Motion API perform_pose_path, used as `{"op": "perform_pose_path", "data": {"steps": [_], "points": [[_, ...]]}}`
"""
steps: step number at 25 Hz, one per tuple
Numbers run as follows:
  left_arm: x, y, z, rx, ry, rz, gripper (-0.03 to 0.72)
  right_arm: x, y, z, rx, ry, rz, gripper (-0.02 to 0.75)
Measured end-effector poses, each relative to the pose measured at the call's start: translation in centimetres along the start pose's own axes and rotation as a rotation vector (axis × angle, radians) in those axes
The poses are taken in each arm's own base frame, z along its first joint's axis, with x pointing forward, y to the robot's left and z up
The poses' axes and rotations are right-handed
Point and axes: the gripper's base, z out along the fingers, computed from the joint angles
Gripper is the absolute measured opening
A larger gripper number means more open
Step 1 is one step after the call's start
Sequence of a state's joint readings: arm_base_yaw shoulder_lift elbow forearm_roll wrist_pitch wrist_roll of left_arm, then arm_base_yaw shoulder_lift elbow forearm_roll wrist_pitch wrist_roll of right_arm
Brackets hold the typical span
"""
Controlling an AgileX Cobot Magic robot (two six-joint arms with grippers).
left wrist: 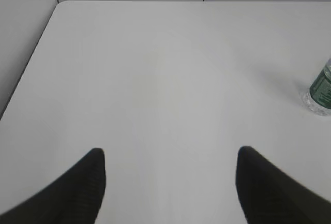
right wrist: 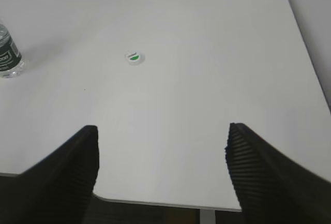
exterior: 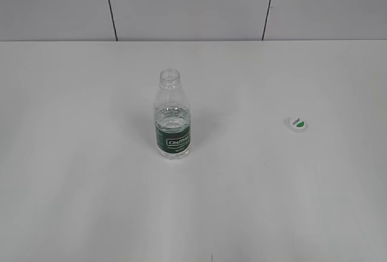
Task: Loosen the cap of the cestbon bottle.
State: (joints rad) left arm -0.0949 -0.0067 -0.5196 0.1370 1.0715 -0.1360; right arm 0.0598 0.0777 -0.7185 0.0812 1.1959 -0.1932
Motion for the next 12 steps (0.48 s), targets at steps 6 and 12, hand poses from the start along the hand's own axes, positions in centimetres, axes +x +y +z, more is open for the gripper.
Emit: {"op": "perform_pose_path", "data": {"steps": [6,12], "points": [[0.0,0.0,0.0,0.0,0.0,0.0,0.463,2.2,-0.2,0.5,0.055,-0.001,-0.007,0.589],[0.0,0.0,0.0,-0.001,0.0,0.0,0.461,3.5,-0.2,2.6,0.052,0.065,0.003,0.589]]}}
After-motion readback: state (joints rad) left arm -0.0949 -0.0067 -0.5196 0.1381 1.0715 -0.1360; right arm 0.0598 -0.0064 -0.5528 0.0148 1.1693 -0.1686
